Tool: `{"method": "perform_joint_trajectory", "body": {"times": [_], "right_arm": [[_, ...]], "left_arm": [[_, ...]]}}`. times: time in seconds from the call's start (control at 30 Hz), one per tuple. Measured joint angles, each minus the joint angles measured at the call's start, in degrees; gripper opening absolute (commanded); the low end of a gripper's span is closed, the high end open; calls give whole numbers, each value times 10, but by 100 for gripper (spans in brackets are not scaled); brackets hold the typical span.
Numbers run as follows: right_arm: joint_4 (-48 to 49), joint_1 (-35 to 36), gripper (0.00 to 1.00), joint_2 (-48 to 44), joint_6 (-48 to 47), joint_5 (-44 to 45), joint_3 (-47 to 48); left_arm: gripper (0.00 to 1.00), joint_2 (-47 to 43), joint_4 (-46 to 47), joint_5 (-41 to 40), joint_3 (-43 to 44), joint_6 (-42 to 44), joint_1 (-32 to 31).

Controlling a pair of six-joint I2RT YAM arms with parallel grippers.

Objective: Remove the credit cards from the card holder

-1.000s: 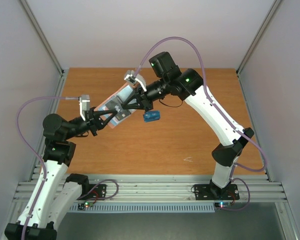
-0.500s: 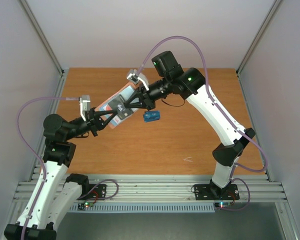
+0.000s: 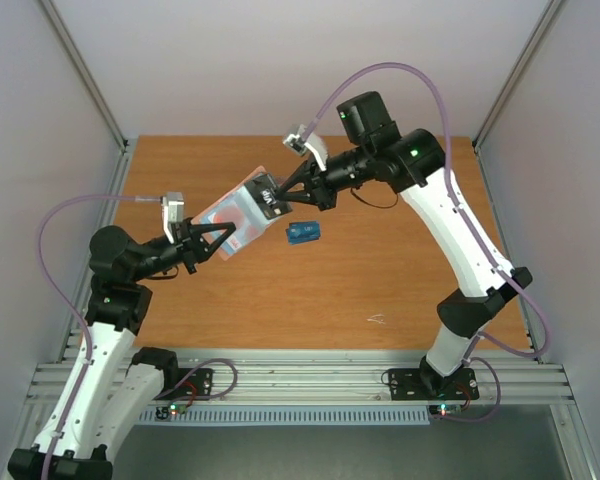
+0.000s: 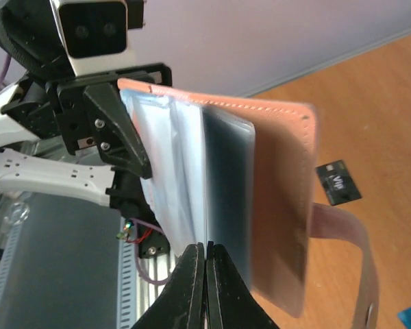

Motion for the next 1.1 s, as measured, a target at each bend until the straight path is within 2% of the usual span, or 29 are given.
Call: {"method": "perform_joint_trajectory", "body": {"times": [0.23,0.4,0.57,0.73,0.83,0.97,1.07,1.1], "right_arm": [[-4,-12,1,-17,-3,11,6],[26,-53,1,-33,28,11,-9],[65,-79,1,-68,78,31,-23],[98,-78,1,-101,116,74,-55],[111,-78,1,-116,131,89,-94],[132,-78,1,-129,153,101,-167],[147,-78,1,-141,173,109,-229],[150,-78,1,-144,178,113,-245]], "left_arm": [[0,-2,-26,-11,1,8,-1],[0,1,-132,-95,2,50,-1],[0,46,-194,-101,2,105,-1],[0,142,-211,-94,-1,136,-28],[0,212,-207,-76,-4,150,-74],[0,306,-188,-71,-16,151,-122],[0,396,-162,-72,-20,136,-128],[4,420,-155,-76,-22,132,-128]]}}
